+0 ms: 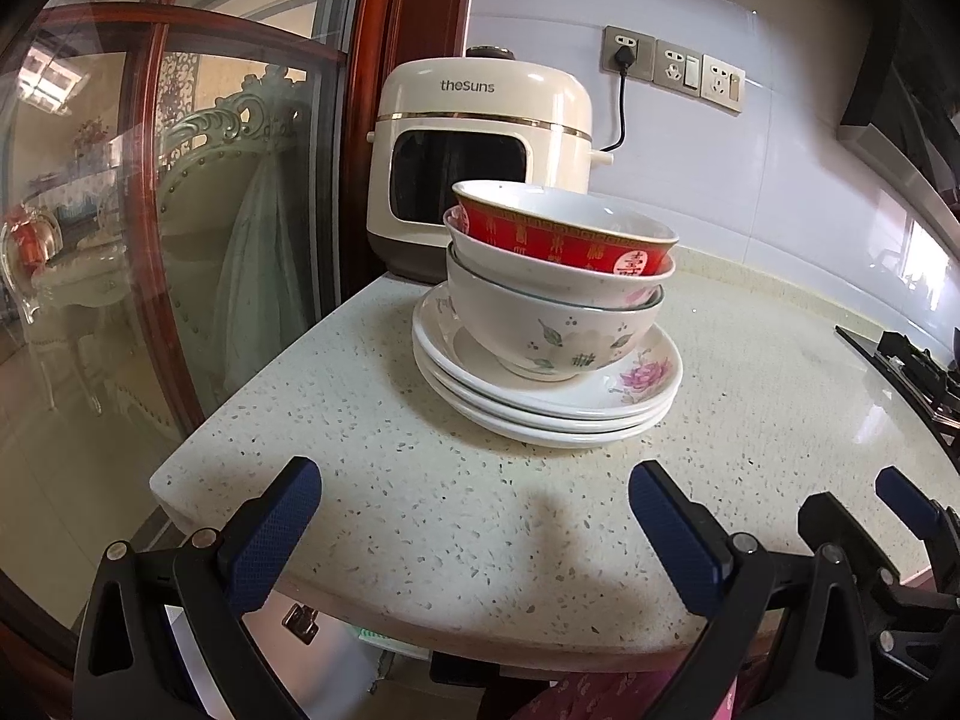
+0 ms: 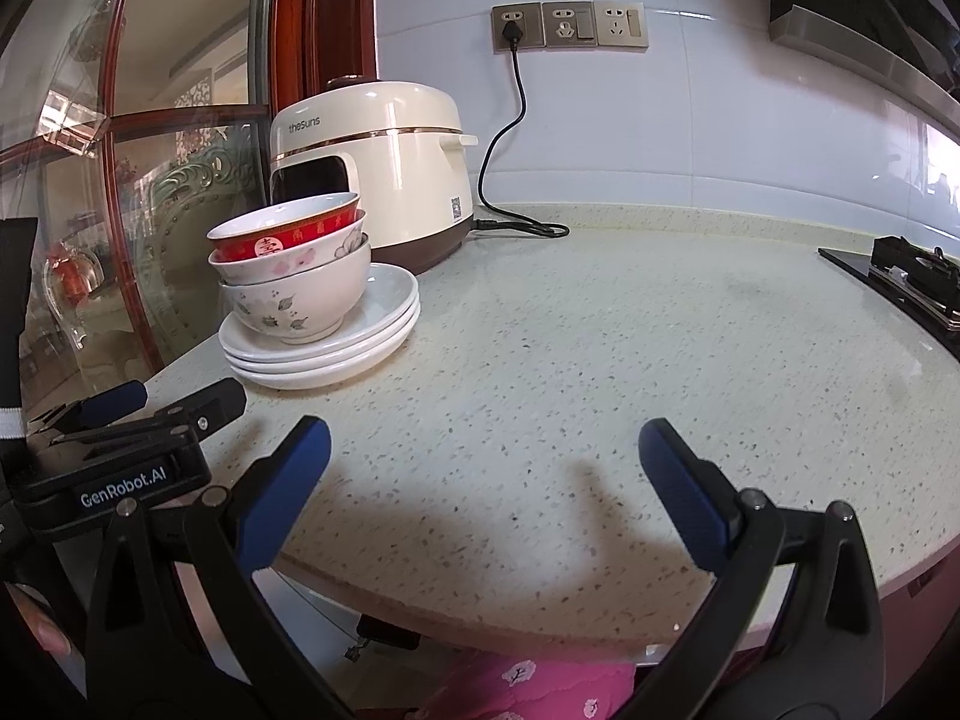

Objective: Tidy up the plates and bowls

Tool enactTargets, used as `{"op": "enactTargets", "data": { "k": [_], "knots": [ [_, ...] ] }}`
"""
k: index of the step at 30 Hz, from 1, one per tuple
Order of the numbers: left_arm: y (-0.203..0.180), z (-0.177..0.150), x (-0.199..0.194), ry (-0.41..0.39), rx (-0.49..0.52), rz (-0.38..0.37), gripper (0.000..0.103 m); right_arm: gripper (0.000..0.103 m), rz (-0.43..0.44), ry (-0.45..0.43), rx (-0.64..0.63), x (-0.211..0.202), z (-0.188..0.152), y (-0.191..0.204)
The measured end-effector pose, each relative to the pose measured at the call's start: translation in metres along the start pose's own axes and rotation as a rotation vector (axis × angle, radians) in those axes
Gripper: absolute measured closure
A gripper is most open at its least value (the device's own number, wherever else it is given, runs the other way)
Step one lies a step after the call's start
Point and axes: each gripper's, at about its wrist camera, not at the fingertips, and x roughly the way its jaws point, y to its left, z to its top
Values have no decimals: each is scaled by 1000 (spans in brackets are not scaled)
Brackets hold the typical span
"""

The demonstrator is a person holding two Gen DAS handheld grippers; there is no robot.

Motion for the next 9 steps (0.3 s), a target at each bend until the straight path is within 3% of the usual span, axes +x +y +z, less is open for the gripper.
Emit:
{"op": "enactTargets", "data": {
  "k": [9],
  "knots": [
    [0, 0, 0, -10, -6, 8, 0, 0, 4, 2, 1, 0, -2, 1]
  ]
}}
